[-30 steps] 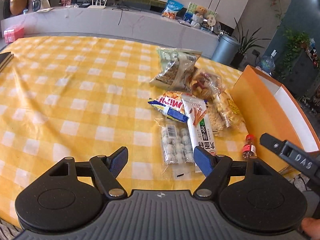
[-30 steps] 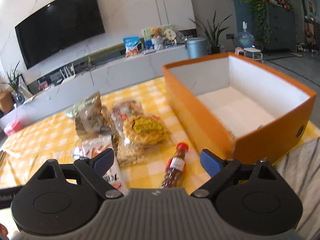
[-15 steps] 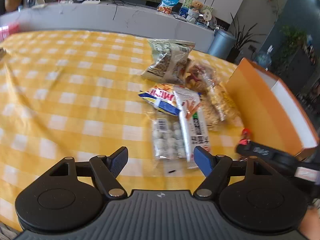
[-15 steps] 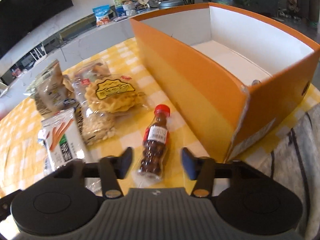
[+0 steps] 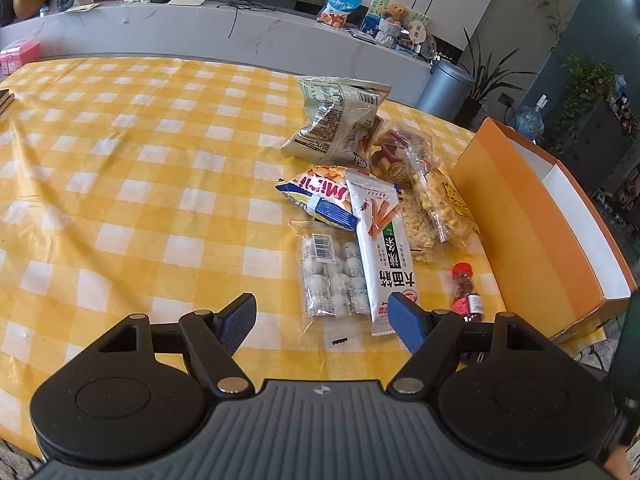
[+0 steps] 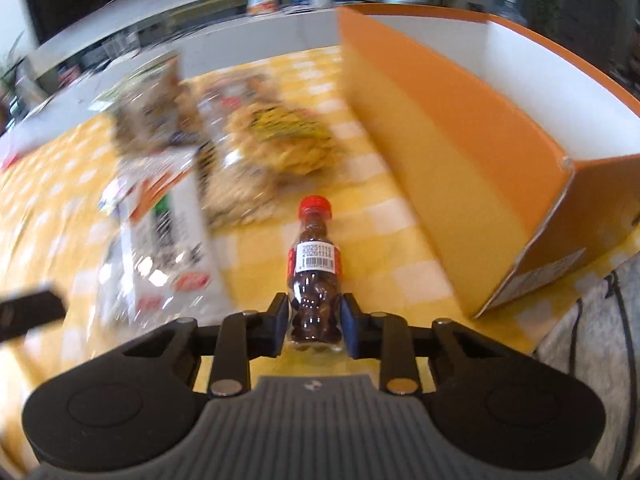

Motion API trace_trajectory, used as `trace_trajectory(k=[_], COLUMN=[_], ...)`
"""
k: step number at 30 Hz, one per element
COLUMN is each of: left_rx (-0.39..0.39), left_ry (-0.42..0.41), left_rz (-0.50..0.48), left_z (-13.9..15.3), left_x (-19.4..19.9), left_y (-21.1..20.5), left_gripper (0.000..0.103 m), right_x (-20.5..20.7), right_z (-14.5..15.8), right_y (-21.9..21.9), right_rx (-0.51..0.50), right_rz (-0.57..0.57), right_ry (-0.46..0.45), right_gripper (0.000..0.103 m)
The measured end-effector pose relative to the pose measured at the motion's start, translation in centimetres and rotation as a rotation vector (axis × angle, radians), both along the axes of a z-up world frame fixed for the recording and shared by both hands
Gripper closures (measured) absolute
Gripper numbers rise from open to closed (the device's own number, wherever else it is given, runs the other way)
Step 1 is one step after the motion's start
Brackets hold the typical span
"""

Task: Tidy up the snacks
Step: 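Lift the brown bottle with the right gripper while the left grasps the white breadstick bag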

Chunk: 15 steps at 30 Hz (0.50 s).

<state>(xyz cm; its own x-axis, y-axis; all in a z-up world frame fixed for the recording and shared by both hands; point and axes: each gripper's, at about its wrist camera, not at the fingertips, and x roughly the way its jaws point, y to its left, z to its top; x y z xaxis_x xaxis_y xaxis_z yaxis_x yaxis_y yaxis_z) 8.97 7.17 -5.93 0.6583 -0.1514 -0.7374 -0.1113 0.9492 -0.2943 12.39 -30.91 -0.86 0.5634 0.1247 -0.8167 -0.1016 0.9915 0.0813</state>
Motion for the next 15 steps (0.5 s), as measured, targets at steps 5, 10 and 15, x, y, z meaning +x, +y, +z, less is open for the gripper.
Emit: trace_trajectory(k=[5,10,15], left_rx=[-0.014,-0.001,0.012], left_ry=[0.000,0.002,0.001], left_rz=[-0.004,-0.010,-0.022], left_z=[0.1,0.1,0.2], left_x=[0.0,-0.1,-0.2], left_y=[0.1,-0.3,-0.8], left_gripper=[0.015,0.015,0.015], right_x=[0.5,2.1,2.4], right_z=[-0.1,-0.5,-0.5], right_y=[0.4,0.7,1.0], right_rx=[0.001,-0.038,-0.087], right_rz=[0.026,-0.002,-0.023], right_ry=[0.007,0.030,0.004], right_gripper=[0.060,0.027,0.048])
